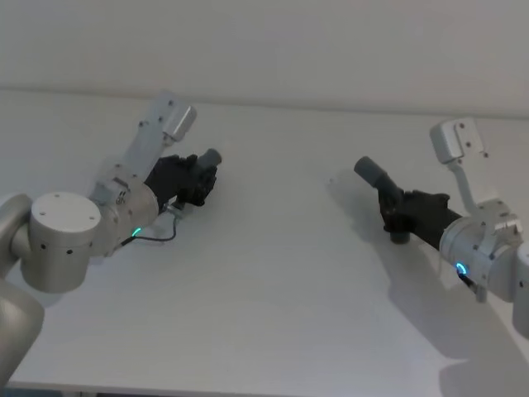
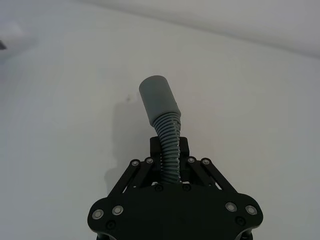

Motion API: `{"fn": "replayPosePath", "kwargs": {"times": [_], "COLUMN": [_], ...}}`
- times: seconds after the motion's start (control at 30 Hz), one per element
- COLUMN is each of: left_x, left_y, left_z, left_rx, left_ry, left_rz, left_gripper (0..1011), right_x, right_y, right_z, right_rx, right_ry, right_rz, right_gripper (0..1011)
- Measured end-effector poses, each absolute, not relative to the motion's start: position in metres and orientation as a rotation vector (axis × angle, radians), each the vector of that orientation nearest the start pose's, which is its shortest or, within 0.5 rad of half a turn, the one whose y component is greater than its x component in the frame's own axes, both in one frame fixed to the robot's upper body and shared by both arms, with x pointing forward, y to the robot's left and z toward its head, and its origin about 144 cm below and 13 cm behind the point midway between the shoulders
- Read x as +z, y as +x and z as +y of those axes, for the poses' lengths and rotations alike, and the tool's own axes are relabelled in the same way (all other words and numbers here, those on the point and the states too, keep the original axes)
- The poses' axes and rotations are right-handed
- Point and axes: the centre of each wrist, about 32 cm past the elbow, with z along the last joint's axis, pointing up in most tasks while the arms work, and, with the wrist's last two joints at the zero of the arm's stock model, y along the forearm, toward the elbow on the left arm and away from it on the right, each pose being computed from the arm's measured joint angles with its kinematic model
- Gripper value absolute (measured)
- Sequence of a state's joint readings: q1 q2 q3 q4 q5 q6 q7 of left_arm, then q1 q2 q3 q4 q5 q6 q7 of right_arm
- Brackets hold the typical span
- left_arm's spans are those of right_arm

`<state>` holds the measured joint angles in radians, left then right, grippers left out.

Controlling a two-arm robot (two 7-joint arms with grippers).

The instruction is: Use both hands to pick up one end of the pipe from the table, align the ends, and insert them.

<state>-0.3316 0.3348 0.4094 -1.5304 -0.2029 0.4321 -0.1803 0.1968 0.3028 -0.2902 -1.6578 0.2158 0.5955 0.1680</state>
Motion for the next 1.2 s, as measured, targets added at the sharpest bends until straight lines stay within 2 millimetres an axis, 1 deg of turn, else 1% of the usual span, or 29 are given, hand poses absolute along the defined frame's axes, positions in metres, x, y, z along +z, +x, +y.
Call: {"fn": "replayPosePath", "kwargs": {"times": [0.27,0.5,0.73,0.8,0.9,1.2], "left_x": [1.229,1.241,1.253,1.253,1.258,1.266], "left_y": [0.521,0.517,0.512,0.512,0.509,0.506], "left_z": [0.206,0.208,0.215,0.216,0.221,0.234], "left_rx": [1.052,1.002,0.913,0.906,0.855,0.732], "left_ry": [0.366,0.342,0.309,0.306,0.291,0.261], "left_rz": [-0.106,-0.194,-0.27,-0.273,-0.297,-0.325], "left_gripper": [354,354,354,354,354,354], "right_x": [1.221,1.227,1.233,1.234,1.236,1.24], "right_y": [0.488,0.482,0.477,0.476,0.474,0.471], "right_z": [-0.232,-0.25,-0.269,-0.274,-0.284,-0.304], "right_rx": [-1.088,-1.021,-0.939,-0.916,-0.866,-0.726], "right_ry": [-0.354,-0.318,-0.301,-0.297,-0.289,-0.265], "right_rz": [0.082,-0.027,-0.118,-0.138,-0.176,-0.26], "right_gripper": [183,183,182,182,182,181]}}
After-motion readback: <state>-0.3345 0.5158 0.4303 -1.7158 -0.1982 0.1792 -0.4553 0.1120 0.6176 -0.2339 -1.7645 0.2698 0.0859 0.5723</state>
